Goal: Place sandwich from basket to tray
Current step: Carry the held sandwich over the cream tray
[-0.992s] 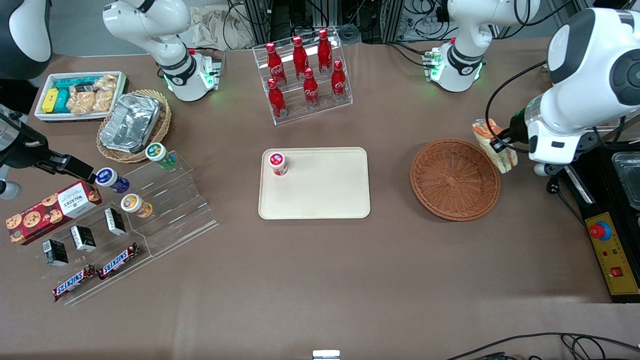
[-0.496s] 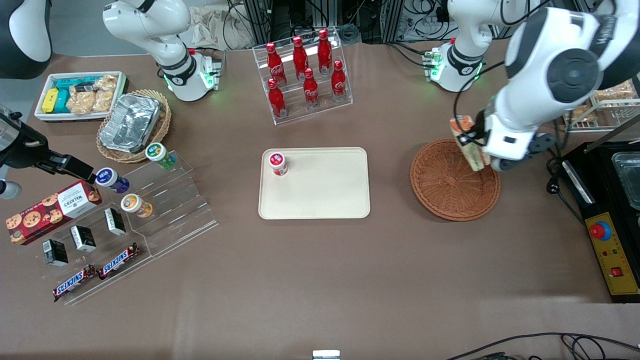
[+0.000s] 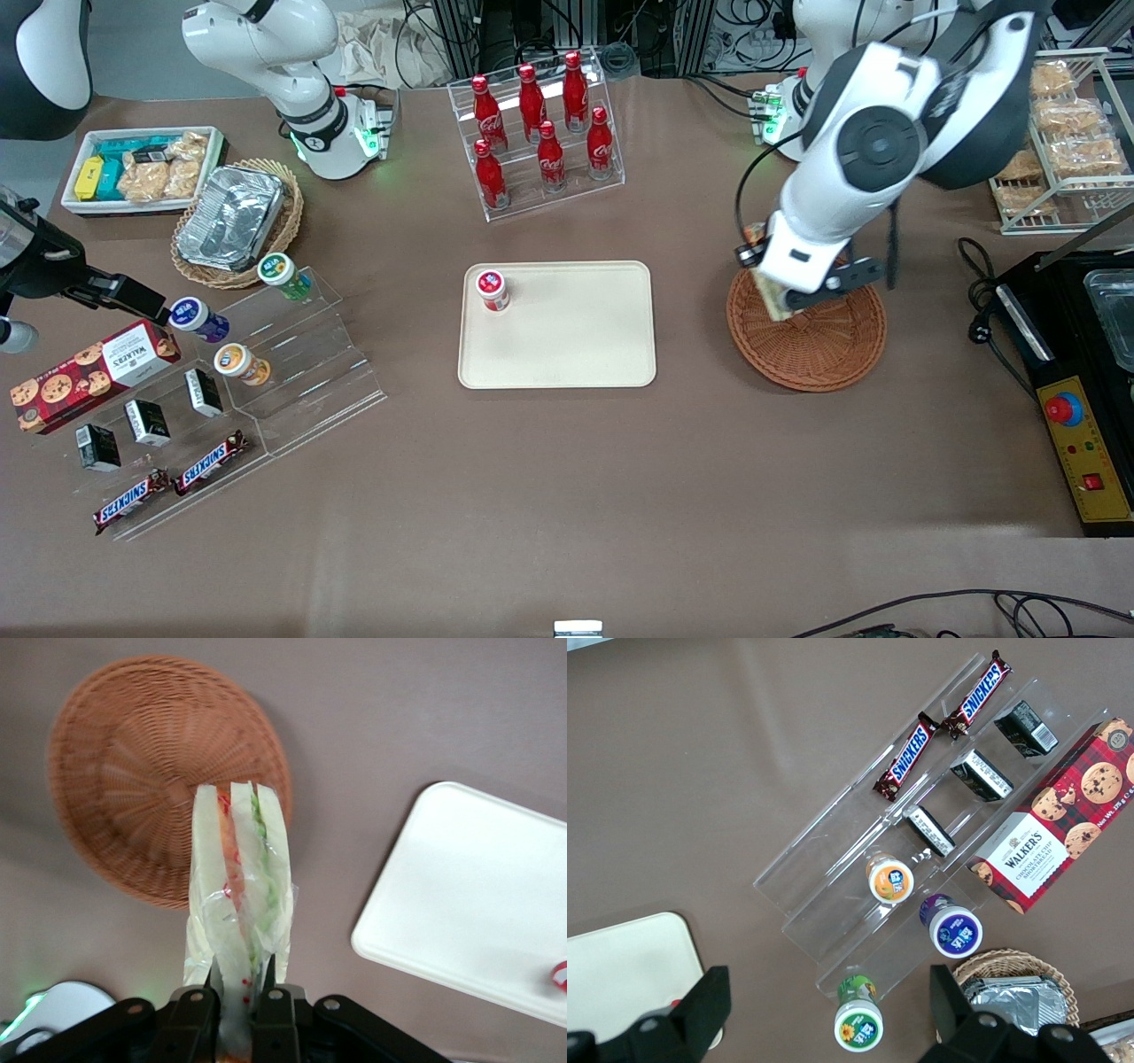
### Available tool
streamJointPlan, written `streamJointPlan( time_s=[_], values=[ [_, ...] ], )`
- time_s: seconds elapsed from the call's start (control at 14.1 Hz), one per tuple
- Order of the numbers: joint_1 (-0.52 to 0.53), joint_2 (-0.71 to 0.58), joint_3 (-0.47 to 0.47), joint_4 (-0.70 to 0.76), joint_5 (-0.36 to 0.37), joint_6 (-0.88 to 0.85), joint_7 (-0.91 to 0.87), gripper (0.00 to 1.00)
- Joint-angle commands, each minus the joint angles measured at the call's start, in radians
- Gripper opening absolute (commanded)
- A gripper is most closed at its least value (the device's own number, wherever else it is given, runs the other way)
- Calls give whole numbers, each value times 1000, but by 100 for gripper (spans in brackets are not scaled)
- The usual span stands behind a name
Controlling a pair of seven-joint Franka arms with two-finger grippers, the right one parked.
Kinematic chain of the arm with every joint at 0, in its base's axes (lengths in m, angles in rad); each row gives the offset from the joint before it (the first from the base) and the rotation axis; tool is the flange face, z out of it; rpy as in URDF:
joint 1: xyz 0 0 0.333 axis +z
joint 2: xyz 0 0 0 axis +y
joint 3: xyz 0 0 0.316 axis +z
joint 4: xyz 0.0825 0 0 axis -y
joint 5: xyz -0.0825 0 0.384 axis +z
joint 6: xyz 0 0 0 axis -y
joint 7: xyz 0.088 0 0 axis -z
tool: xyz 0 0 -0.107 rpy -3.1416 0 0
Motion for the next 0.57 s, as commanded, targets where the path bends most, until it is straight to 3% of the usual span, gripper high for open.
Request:
streamJointPlan(
  time_s=[0.0,0.28,0.5],
  values=[
    [-4,51,-49,11,19,72,-67,0],
    [-74,74,-100,-30,94,182,-70,0],
    [-122,155,-103,-36,88,288,-68,0]
  ],
)
